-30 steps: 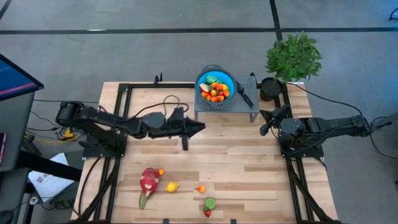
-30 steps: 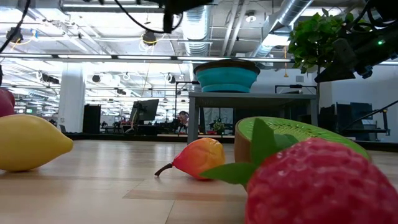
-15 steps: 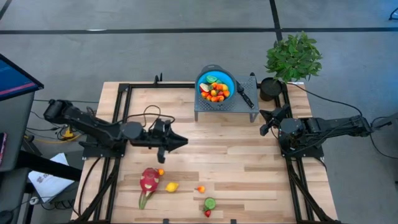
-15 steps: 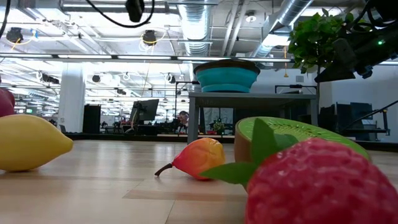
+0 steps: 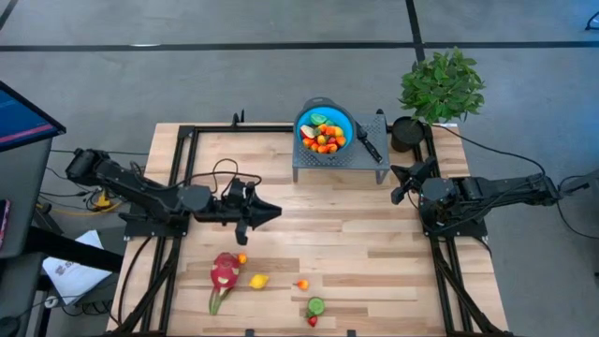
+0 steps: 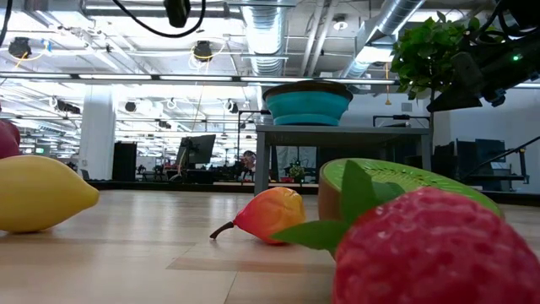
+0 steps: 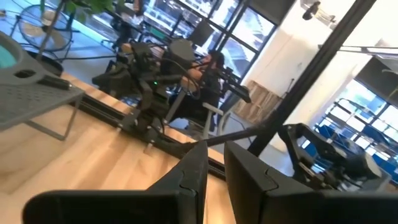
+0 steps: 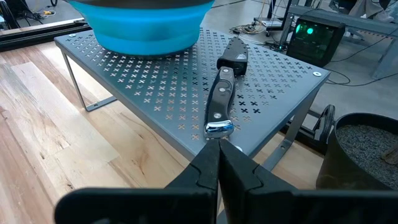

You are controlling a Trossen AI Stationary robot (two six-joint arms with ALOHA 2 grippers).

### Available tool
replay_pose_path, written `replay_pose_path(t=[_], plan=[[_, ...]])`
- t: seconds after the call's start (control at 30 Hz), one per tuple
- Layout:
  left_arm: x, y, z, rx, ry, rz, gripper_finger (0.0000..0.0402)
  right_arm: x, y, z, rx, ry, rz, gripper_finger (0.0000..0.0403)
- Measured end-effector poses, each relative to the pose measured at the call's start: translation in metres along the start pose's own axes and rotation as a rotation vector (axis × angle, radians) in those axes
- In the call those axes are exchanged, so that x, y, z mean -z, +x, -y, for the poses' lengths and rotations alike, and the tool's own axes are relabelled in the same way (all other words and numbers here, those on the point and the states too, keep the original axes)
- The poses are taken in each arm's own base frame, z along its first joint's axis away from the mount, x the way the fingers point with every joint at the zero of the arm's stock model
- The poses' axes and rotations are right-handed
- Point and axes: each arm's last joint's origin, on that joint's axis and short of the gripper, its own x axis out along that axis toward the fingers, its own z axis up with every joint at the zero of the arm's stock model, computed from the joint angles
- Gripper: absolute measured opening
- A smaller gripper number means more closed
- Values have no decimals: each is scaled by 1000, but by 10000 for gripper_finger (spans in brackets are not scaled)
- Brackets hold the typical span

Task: Pick & Place Fruit
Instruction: Put the lemon into the strainer bowl

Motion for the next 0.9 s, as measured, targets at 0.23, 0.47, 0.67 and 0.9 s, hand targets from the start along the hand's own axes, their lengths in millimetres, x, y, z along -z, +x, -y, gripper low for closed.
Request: replay_pose_path(t=[0.23,0.47,0.67,0.9], plan=[[-1,0,-1,-6,2,3,48,0,0,0,0,0,0,0],[-1,0,-2,-7,110,2,48,0,0,0,-1,0,0,0],[-1,1,-1,-6,181,2,48,0,0,0,-2,0,-1,0],[-1,1,-1,-7,188,2,48,0,0,0,-3,0,-1,0]])
